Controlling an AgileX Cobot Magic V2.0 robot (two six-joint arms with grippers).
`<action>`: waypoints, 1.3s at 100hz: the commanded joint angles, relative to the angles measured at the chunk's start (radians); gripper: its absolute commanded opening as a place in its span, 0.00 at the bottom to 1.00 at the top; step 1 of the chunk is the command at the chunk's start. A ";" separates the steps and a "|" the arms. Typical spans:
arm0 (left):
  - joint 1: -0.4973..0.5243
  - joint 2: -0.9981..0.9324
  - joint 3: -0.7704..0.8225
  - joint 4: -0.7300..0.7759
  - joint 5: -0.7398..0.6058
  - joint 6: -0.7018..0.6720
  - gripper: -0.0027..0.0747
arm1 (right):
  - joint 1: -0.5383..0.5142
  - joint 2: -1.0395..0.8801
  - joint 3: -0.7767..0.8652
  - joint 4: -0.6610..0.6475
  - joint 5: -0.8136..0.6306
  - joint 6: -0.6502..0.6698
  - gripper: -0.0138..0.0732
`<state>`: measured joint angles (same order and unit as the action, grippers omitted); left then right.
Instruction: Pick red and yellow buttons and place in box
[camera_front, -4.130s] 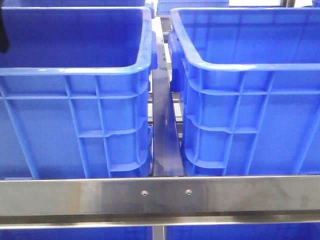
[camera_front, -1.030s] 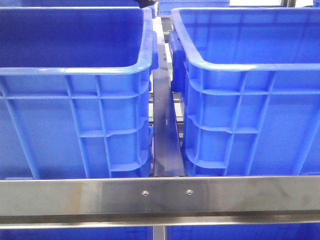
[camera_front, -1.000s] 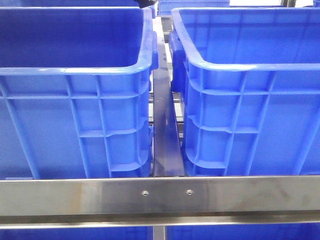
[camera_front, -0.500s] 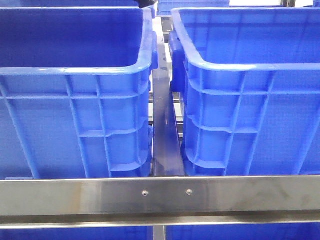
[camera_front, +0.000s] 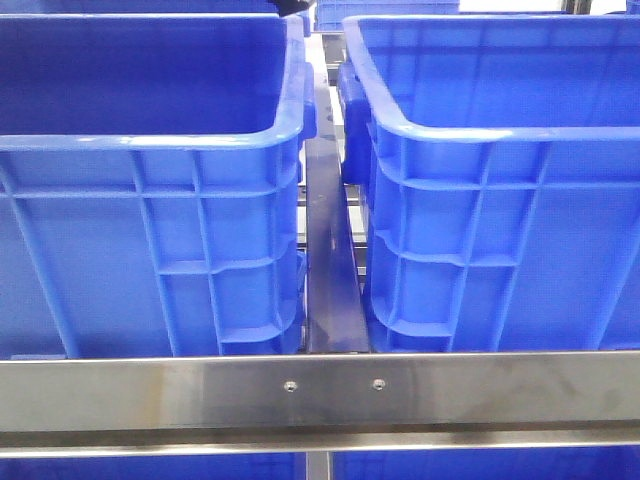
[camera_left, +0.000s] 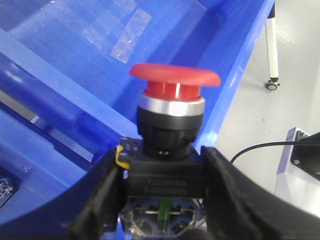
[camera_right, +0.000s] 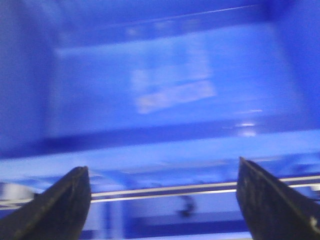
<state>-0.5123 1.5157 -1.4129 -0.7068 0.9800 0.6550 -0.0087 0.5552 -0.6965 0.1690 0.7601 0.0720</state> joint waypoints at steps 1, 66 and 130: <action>-0.009 -0.045 -0.030 -0.061 -0.032 0.000 0.21 | 0.001 0.049 -0.064 0.161 -0.079 -0.033 0.84; -0.009 -0.045 -0.030 -0.061 -0.032 0.000 0.21 | 0.022 0.466 -0.112 1.456 0.130 -0.789 0.84; -0.009 -0.045 -0.030 -0.061 -0.032 0.000 0.21 | 0.253 0.820 -0.347 1.466 0.120 -0.809 0.84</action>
<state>-0.5123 1.5157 -1.4129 -0.7068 0.9800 0.6550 0.2403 1.3702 -0.9979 1.5714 0.8541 -0.7201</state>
